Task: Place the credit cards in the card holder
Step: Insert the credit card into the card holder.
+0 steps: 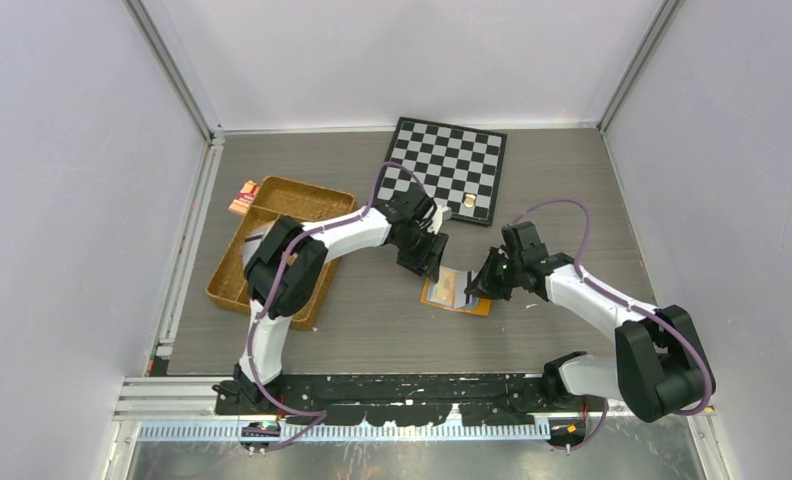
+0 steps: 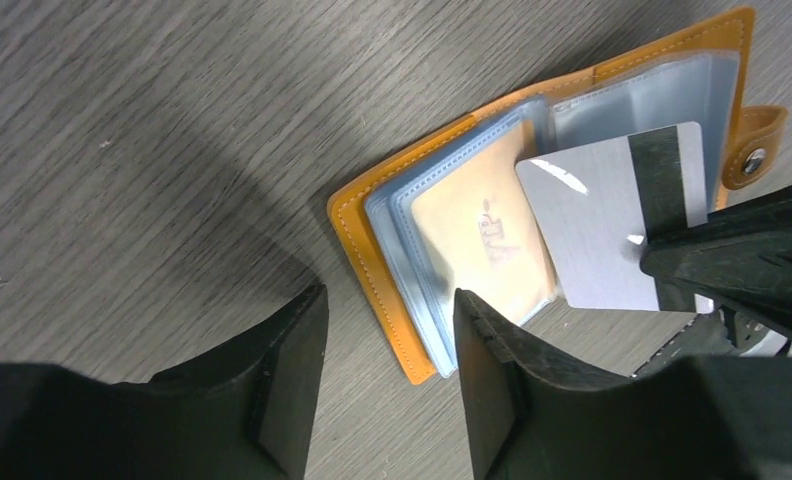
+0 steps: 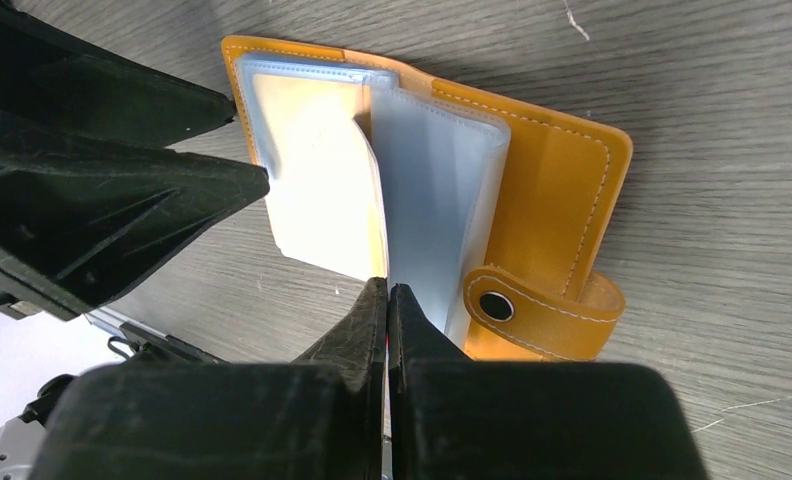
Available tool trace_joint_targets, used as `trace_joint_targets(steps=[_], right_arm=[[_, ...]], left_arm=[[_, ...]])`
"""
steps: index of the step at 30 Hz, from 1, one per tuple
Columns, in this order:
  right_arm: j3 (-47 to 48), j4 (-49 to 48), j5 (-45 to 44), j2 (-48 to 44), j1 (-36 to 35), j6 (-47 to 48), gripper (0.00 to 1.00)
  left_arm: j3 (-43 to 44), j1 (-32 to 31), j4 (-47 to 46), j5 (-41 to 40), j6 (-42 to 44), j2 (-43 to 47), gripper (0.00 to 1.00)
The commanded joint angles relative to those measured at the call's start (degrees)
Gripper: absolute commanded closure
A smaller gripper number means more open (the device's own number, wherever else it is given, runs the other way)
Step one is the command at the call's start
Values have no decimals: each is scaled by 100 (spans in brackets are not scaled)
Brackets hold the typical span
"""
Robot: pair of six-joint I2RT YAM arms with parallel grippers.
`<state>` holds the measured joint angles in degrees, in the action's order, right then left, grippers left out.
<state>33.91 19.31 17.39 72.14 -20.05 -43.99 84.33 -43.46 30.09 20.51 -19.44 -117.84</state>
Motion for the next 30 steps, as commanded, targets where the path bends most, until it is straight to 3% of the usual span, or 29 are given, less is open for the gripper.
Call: trace_joint_targets(steps=[1,13,30], right_arm=[[-84,126,-173,-192,19,-108,99],[-183,169,-192,-231,19,-165,99],[-547,-539,-430,-25,19,-354,100]], left_arm=[[152,-97,315,-395,291,-240,51],[267,-185,555,-778,509,-487,63],[295,-185,615,-718,547,-565,69]])
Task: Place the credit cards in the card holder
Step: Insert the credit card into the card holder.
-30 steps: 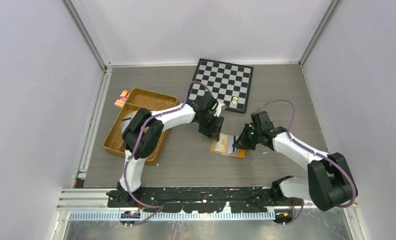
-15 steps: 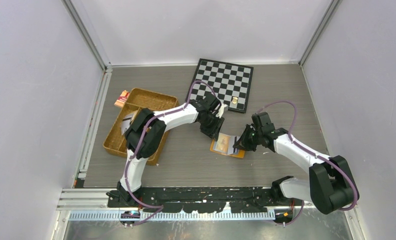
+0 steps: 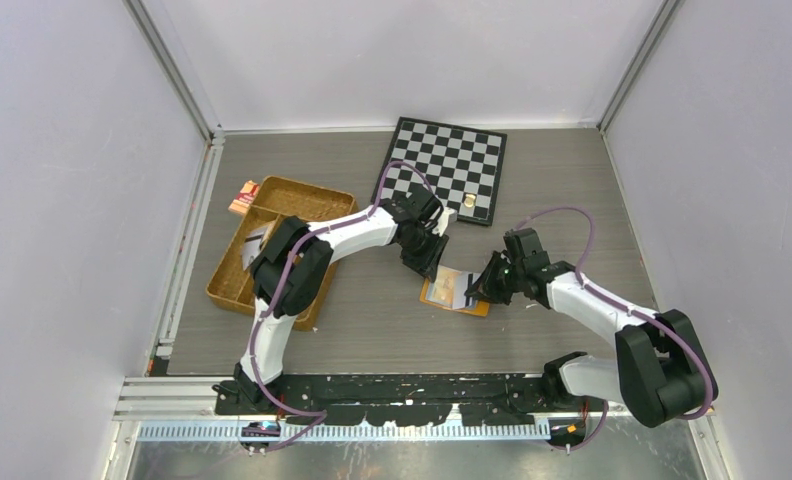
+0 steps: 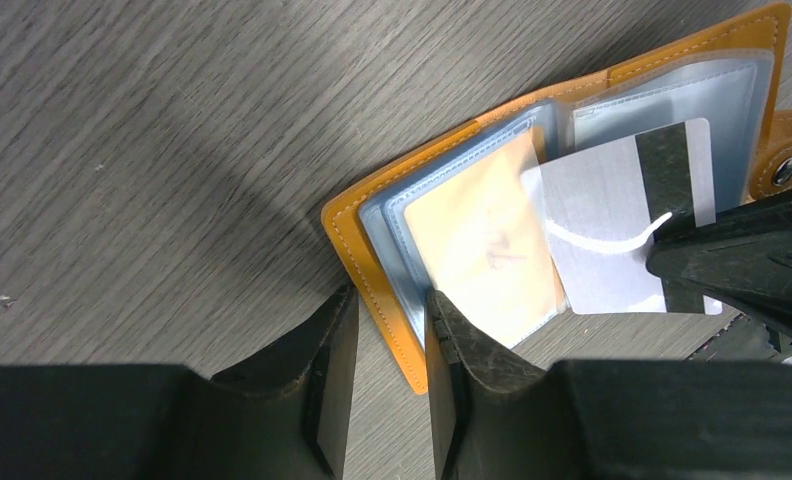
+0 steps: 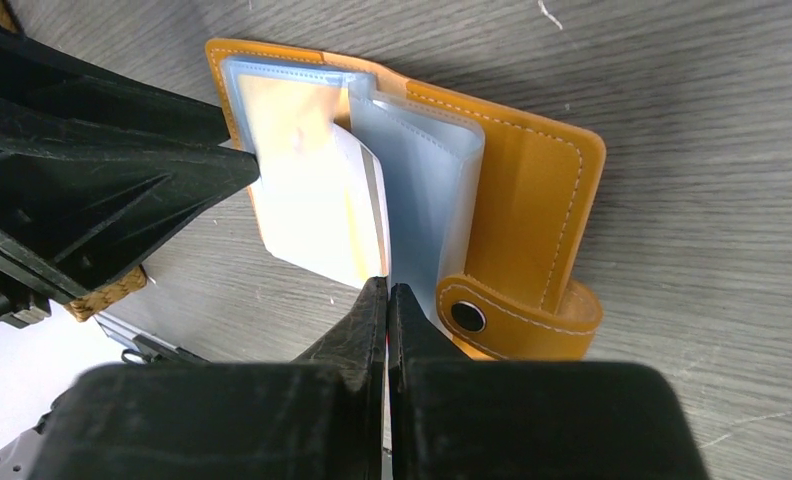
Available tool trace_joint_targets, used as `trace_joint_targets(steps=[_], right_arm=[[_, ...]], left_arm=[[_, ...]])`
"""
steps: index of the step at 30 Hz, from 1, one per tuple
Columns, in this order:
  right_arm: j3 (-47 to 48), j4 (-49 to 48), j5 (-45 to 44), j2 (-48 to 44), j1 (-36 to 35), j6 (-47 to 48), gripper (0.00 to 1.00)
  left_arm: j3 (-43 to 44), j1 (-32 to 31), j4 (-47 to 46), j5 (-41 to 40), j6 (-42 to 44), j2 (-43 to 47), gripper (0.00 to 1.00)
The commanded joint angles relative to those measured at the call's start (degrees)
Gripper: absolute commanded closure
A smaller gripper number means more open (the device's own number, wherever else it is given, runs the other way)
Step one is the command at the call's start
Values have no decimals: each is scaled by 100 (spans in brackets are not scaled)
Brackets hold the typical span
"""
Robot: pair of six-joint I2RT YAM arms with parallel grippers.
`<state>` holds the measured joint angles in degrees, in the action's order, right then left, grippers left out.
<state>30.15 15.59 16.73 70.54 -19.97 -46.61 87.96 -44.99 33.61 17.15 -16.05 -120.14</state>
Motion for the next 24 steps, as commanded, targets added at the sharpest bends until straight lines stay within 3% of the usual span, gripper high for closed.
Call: trace_joint_targets(steps=[1,11,24], right_arm=[[-209,-203,-398,133,10,-107,100],[-430,-556,-765,104,13,-193,100],[-641,-892,-604,322,12,-380,98]], left_arm=[[-69,-31,270,-379,208,-342,69],[-69,-33,298,-338,209,-327,70],[-91,-39,259,-93,114,-235,71]])
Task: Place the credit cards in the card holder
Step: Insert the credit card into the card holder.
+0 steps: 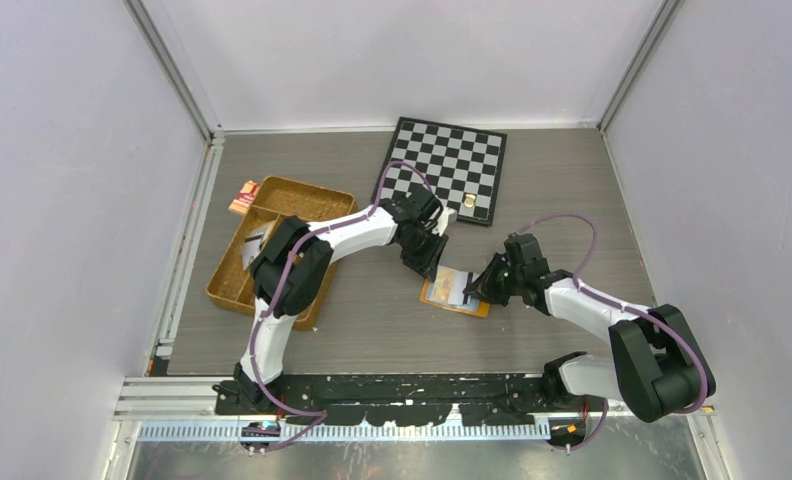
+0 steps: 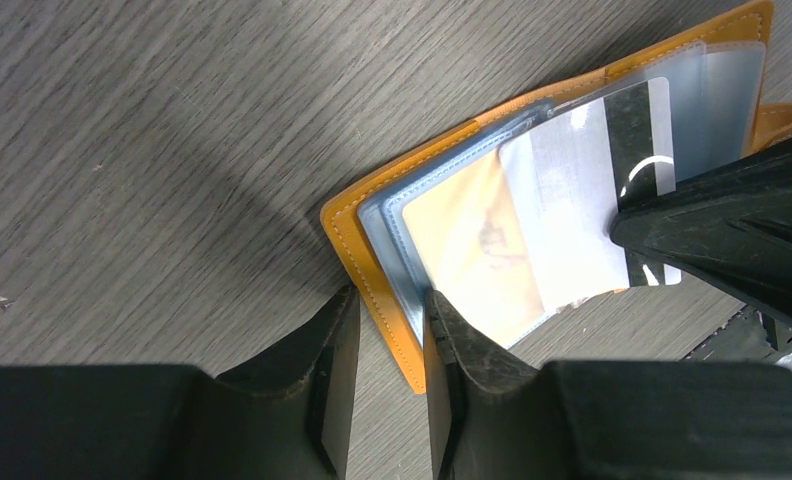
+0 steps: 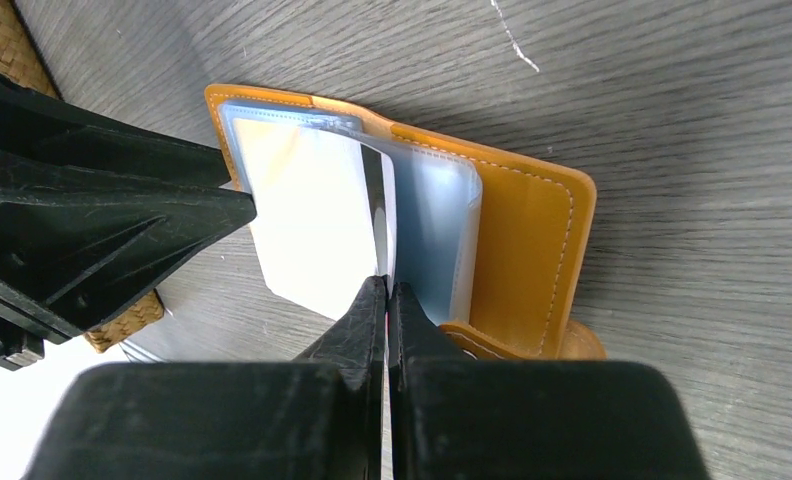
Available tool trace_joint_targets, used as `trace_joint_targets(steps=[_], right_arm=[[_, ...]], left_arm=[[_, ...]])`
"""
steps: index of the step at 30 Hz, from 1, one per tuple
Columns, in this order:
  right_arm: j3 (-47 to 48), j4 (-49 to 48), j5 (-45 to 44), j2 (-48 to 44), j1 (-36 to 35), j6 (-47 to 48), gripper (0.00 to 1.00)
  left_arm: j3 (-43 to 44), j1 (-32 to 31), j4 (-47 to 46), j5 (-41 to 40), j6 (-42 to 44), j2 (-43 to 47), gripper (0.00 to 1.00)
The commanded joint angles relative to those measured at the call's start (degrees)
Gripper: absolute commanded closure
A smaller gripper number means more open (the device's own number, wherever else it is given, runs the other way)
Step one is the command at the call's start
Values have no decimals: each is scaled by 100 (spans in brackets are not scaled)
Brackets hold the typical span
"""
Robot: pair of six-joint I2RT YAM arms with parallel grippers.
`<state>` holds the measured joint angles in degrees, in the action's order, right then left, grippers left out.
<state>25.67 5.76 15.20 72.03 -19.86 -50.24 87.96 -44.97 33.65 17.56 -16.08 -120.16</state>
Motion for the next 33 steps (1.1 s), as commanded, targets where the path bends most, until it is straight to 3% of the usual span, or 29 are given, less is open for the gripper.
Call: trace_joint_targets(steps=[1,10,20,33], right_arm=[[-202,81,-436,169,0,-28,97],[-80,52,-380,212,-16,-81,86],[300,4,-553,413,-326,-169,64],[1015,270,-1253,944,-1061,73,55]], left_arm=[[-95,-38,248,-103,102,-222,71],[-267,-34,27,415,-163,-45,71],[-497,-29,-321,941,-545,53,72],[-600,-32,-472,1104,-686,164,72]])
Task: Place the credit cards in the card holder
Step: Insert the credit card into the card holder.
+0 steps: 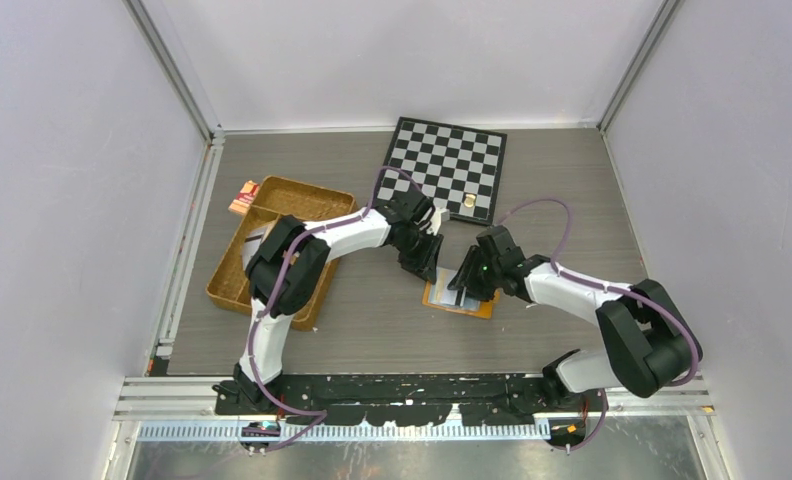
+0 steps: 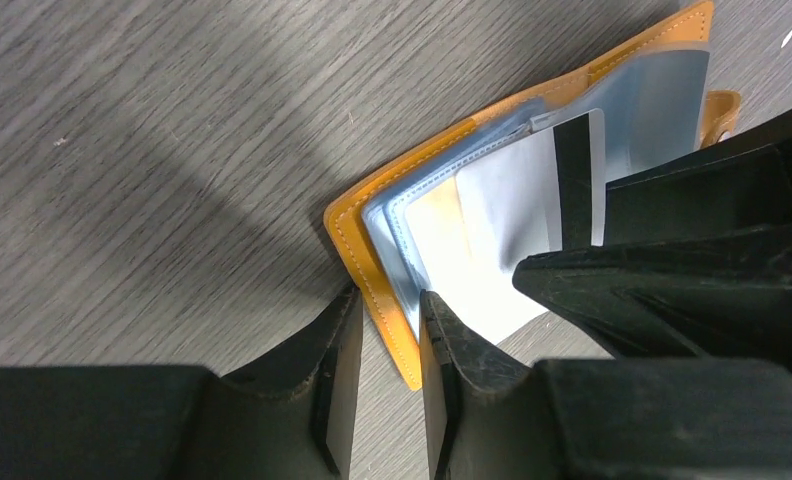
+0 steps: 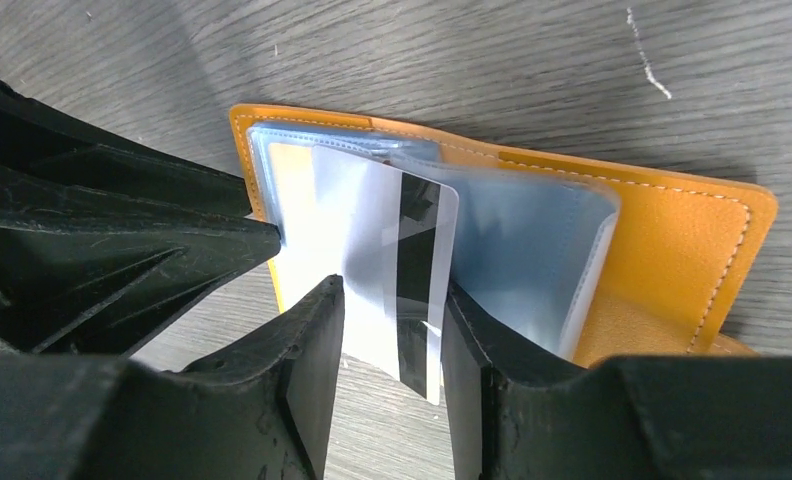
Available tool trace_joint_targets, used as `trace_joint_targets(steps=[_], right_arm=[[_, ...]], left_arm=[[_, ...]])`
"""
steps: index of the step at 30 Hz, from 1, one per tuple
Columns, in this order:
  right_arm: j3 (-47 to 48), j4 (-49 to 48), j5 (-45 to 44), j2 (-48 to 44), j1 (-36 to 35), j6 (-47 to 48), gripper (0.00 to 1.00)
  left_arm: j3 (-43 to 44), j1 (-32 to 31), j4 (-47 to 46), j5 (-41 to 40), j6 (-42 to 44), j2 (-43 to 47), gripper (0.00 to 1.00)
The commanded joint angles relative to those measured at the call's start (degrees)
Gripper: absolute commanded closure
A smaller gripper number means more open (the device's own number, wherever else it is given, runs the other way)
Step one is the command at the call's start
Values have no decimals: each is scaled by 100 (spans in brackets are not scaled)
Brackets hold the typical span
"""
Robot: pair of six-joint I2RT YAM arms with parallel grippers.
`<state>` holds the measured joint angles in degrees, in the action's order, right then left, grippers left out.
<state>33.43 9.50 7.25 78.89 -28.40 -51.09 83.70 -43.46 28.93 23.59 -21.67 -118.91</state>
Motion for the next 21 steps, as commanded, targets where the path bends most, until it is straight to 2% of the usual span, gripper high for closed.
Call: trace_joint_targets(steps=[1,12,21], right_arm=[[290,-81,-480,291,-244,199,54],[727,77,-976,454,-590,473,52],[820,945,-1514,-211,-640,742,47]], left_arm=[[-185,-185,-15,505,-131,52,72],[-391,-180,-312,508,-276,255,74],[-297,-167,-26,97,-66,151,74]])
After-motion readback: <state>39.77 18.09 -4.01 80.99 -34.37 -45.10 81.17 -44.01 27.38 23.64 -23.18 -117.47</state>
